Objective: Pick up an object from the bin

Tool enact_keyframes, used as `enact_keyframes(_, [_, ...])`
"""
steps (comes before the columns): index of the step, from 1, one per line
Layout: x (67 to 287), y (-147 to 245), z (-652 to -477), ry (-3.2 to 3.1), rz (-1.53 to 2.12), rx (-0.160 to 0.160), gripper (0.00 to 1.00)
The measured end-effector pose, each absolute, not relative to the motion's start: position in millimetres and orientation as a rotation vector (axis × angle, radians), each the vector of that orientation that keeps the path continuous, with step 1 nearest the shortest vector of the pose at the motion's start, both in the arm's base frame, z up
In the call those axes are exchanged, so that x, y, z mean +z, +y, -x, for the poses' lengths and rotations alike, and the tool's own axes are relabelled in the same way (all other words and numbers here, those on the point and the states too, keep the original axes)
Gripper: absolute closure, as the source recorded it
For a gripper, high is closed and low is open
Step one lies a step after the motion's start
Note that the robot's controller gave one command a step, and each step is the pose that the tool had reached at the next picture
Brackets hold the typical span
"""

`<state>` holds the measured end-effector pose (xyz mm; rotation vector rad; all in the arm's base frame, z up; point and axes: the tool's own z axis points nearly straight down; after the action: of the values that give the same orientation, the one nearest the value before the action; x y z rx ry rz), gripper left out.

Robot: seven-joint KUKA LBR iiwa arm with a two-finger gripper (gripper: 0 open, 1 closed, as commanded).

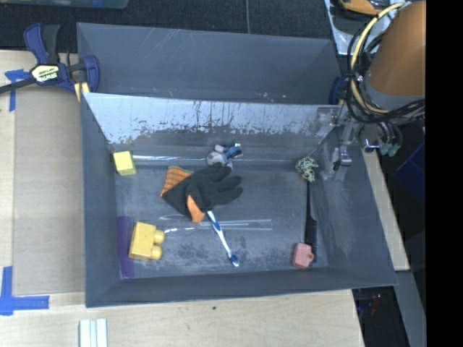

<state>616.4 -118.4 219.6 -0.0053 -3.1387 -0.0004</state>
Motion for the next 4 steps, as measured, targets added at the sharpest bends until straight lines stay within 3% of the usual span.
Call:
enact_keyframes(1, [223,-118,-618.0,-3.146,0.001,0.001,0.0])
enact_keyframes(2, [127,-72,-603.4,-3.147,-0.156,0.003,0.0])
enact_keyframes(3, [148,-27,-597.3,-3.157,0.021,0.006,0.0])
enact_keyframes(4, [118,32,-604.2,-3.094,-0.599,0.006,0.0])
